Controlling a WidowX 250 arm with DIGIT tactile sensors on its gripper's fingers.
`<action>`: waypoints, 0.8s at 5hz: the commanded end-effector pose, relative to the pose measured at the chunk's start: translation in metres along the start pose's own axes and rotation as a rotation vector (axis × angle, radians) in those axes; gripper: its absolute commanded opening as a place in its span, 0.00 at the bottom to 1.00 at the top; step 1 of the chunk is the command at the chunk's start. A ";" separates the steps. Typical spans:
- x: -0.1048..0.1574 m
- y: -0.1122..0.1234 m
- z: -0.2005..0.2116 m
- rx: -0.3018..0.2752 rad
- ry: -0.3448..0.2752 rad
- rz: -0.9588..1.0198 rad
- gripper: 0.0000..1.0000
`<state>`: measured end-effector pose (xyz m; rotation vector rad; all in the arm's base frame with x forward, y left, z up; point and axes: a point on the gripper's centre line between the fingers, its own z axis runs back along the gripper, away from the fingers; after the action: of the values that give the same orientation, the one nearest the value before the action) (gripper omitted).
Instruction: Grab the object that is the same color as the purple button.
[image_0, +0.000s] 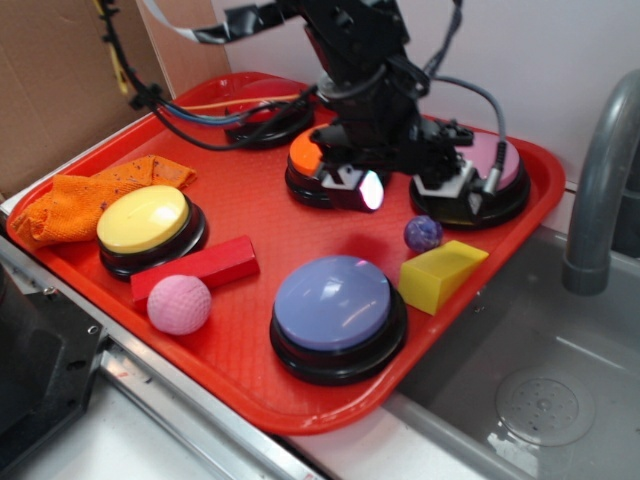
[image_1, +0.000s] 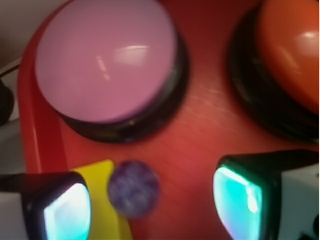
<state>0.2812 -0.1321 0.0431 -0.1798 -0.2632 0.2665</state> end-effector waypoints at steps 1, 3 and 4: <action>0.013 -0.014 -0.004 -0.057 -0.003 -0.026 1.00; 0.010 -0.014 -0.008 -0.065 -0.010 -0.001 0.00; 0.011 -0.014 -0.009 -0.059 -0.001 0.003 0.00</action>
<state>0.2857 -0.1409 0.0269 -0.2115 -0.2365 0.2588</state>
